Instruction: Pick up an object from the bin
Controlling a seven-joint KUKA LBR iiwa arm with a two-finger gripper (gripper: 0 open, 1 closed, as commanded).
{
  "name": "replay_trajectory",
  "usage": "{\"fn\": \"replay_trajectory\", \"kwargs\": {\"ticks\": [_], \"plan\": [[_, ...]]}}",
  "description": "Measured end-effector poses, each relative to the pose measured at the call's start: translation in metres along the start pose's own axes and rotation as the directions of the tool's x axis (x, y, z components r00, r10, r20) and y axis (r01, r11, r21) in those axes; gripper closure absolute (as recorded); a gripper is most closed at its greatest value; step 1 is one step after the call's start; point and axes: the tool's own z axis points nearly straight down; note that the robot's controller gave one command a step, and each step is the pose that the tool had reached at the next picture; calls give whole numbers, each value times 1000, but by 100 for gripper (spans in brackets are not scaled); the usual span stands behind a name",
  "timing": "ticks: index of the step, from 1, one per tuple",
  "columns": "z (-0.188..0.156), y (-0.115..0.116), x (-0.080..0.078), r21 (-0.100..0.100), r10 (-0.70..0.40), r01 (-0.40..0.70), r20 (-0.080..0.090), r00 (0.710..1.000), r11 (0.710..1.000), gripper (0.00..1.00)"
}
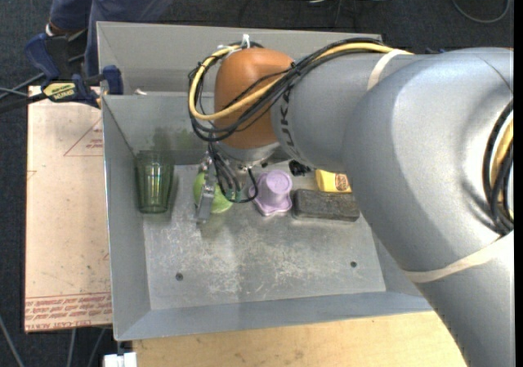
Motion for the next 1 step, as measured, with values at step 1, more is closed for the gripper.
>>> {"fn": "replay_trajectory", "kwargs": {"ticks": [1], "plan": [[-20,-1,2,3,0,0,-8,1000,1000,100]]}}
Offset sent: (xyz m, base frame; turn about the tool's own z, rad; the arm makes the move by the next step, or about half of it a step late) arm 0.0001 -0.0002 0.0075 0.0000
